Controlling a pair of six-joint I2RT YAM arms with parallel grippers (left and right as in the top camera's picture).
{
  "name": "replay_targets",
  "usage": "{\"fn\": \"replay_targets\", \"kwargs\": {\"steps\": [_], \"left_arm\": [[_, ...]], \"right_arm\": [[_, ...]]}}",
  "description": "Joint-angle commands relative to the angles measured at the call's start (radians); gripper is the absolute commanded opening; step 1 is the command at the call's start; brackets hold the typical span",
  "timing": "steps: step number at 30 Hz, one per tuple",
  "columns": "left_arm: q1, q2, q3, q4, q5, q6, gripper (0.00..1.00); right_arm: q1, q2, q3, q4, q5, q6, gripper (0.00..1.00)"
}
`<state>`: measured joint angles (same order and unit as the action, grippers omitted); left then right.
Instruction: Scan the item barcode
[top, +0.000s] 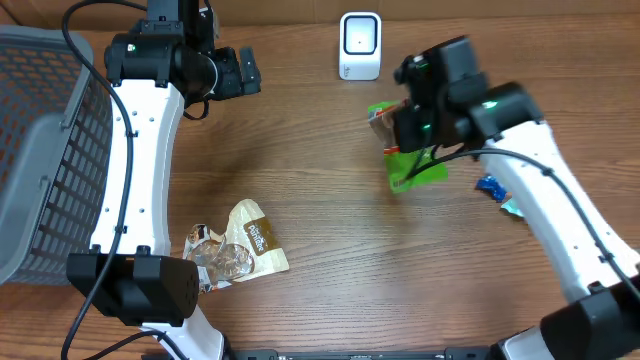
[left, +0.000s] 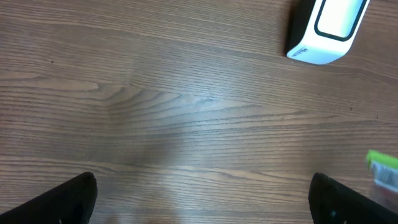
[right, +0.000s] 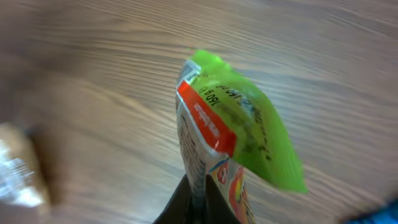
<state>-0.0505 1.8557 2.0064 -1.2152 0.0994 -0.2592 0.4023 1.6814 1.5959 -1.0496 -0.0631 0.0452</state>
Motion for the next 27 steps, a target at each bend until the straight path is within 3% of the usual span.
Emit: {"fn": "replay_targets", "kwargs": {"steps": [1,8,12,14,18,21,22,24,27], "left_arm": [[-0.004,0.002,0.014,0.0,-0.006,-0.01,1.0],[-0.004,0.002,0.014,0.0,-0.006,-0.01,1.0],[-0.004,0.002,0.014,0.0,-0.006,-0.01,1.0],[-0.004,0.002,0.014,0.0,-0.006,-0.01,1.0],[-0.004,0.002,0.014,0.0,-0.006,-0.01,1.0],[-0.004,0.002,0.014,0.0,-0.006,-0.01,1.0],[-0.004,0.002,0.014,0.0,-0.006,-0.01,1.0],[-0.004,0.002,0.014,0.0,-0.006,-0.01,1.0],[-0.004,0.002,0.014,0.0,-0.006,-0.01,1.0]], "right_arm": [[0.077,0.058,-0.006,-0.016,0.372,0.132,0.04],[0.169,0.167,-0.006,-0.042,0.674,0.267,0.04],[0.166,0.167,-0.005,0.042,0.78,0.201,0.04],[0.163,0.167,-0.005,0.061,0.763,0.171,0.04],[0.128,0.167,-0.005,0.053,0.535,0.174,0.04],[0.035,0.167,-0.004,0.045,0.27,0.191,0.62],[0.003,0.167,-0.003,0.035,0.211,0.196,0.77],[-0.103,0.167,-0.003,-0.023,0.067,0.251,0.86],[-0.245,0.167,-0.014,-0.087,-0.121,0.259,0.88]]}}
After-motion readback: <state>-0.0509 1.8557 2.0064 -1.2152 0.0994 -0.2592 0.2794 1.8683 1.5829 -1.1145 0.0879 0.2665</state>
